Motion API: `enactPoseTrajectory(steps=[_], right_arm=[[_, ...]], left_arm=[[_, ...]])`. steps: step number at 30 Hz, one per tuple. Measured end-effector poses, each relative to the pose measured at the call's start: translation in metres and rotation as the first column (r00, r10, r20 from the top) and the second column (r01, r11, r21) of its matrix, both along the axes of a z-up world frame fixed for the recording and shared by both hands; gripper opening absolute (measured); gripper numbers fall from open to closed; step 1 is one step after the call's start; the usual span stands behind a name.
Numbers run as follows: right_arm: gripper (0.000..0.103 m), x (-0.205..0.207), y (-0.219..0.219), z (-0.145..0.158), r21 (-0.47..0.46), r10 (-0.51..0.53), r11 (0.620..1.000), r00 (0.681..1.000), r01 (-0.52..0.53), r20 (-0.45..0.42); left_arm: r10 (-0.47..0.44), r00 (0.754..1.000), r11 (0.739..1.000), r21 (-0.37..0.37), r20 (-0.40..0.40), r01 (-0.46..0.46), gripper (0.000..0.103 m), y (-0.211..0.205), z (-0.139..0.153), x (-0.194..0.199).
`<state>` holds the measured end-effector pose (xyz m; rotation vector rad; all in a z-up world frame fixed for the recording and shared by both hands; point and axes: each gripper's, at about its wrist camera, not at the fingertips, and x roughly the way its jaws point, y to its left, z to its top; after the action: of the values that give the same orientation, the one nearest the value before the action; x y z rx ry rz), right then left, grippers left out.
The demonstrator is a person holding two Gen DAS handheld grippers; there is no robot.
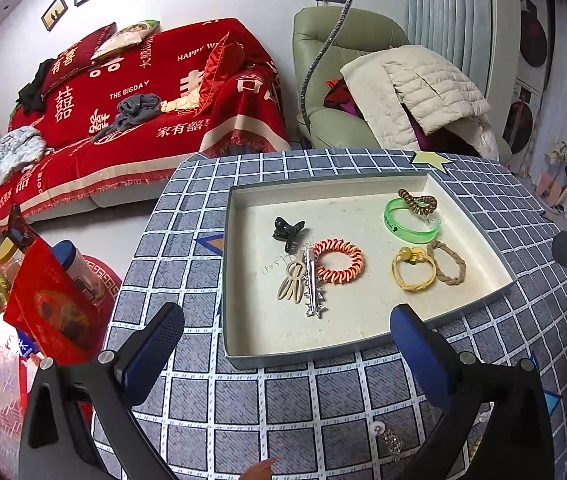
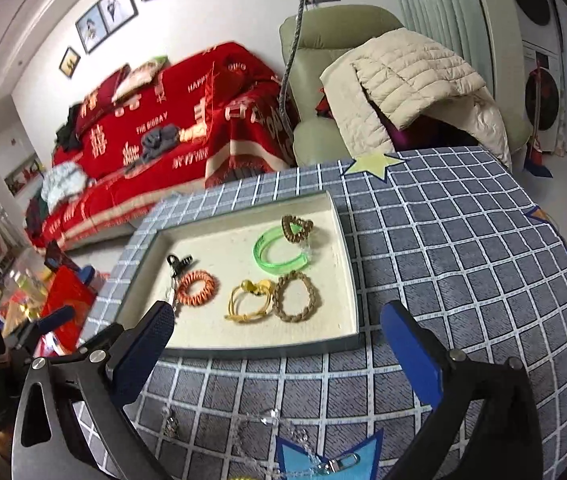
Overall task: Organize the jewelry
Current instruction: 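Move both tools back to the clear bead chain and silver charm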
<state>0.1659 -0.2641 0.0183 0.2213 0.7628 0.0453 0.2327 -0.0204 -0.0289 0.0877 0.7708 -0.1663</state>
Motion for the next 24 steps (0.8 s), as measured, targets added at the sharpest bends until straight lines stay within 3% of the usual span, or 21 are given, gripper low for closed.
enactPoseTrajectory(steps=[5,11,17,24], right_arm=[[0.103,-0.003,0.01,0.006,-0.091,0.013,0.996,1.0,-0.013,-0.003],[0.103,-0.004,0.007,0.003,-0.041,0.032,0.999,0.999,-0.033,-0.039],[0.103,-0.009,0.006,-0.006,-0.02,0.053,0.998,0.996,-0.054,-0.075],[0.103,-0.03,0.003,-0.028,-0.043,0.071,0.996,0.987,-0.078,-0.142]], left_arm=[[0.016,1.0,0.999,0.04,0.013,-0.016,0.103,0.005,0.006,-0.009],[0.0,1.0,1.0,0.017,-0.01,0.0,0.103,0.011,0.008,-0.026],[-0.043,0.996,0.998,0.039,-0.076,0.046,0.103,0.005,-0.005,-0.048],[-0.059,0.988,0.998,0.0,-0.141,0.06,0.103,0.002,-0.023,-0.076]])
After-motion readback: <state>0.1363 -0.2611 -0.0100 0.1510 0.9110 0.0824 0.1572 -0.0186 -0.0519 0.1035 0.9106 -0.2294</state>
